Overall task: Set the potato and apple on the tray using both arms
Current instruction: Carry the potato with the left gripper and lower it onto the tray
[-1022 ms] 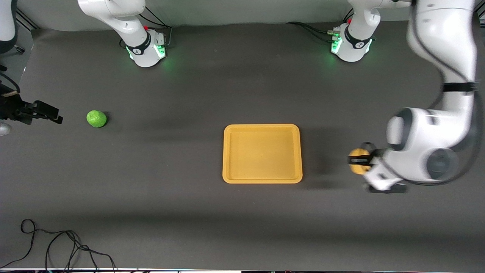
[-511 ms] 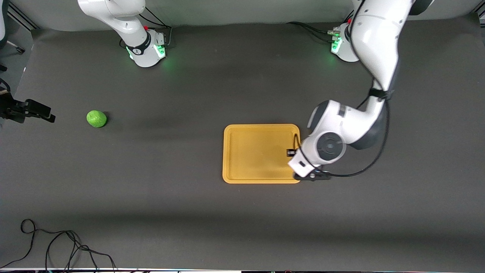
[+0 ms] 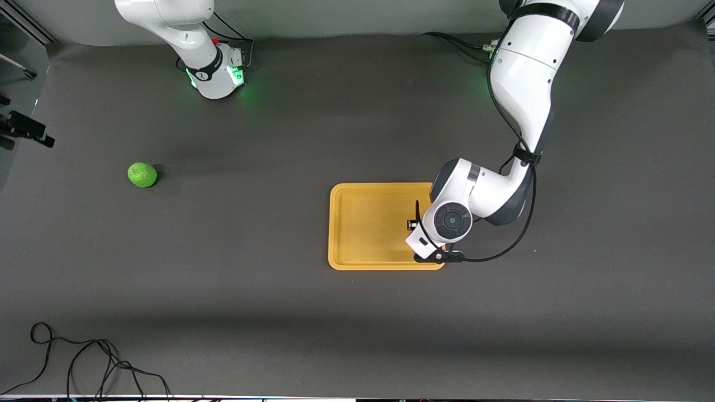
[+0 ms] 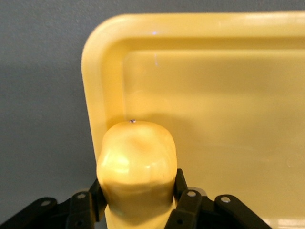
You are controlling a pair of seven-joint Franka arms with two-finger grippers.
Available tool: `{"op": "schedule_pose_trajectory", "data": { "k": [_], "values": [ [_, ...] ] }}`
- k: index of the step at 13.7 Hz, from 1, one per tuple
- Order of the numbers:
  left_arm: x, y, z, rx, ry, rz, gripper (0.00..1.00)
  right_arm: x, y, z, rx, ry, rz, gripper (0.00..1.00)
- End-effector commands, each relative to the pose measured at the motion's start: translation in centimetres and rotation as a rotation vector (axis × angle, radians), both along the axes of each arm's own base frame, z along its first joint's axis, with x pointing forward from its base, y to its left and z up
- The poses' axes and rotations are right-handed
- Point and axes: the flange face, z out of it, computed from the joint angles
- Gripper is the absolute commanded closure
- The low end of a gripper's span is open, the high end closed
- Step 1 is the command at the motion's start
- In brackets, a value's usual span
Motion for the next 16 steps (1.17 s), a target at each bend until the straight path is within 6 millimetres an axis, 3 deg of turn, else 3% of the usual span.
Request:
{"op": "schedule_pose_trajectory", "data": {
  "k": [1,2,4,6,7,9,10,12,14,16],
  "values": [
    [0.1,0.2,-0.3,0.003,-0.027,0.013,0.39,-4.3,1.0,-0.9,0.008,-0.026,0.038,0.0],
    [0.1,0.1,-0.4,0.003,-0.025,0.011,0.36,-5.2,1.3,-1.2,0.01,-0.026,0.044,0.0],
    [0.1,0.1,-0.2,0.002,-0.028,0.013,0.21,-5.4,1.5,-1.5,0.003,-0.02,0.05,0.0],
    [0.1,0.0,0.0,0.001,-0.031,0.013,0.18,-5.3,1.5,-2.3,-0.009,0.0,0.056,0.0],
    [0.2,-0.2,0.2,-0.002,-0.035,0.01,0.17,-5.3,1.5,-3.4,-0.03,-0.008,0.063,0.0],
    [0.8,0.4,1.4,-0.008,-0.047,0.021,0.17,-5.0,1.6,-7.5,-0.051,-0.03,0.068,0.0],
    [1.3,1.5,3.0,-0.01,-0.054,0.024,0.17,-5.0,1.4,-10.1,-0.05,-0.044,0.059,0.0],
    [3.5,5.2,8.2,-0.039,-0.118,0.08,0.16,-4.9,1.0,-14.3,-0.056,-0.048,0.043,0.0],
    [5.1,8.8,14.4,-0.071,-0.202,0.098,0.0,-4.5,0.4,-17.4,-0.063,-0.034,0.028,0.0],
    [5.4,11.9,19.0,-0.086,-0.233,0.102,0.0,-4.4,0.6,-21.1,-0.078,-0.041,0.025,0.0]
  ]
}}
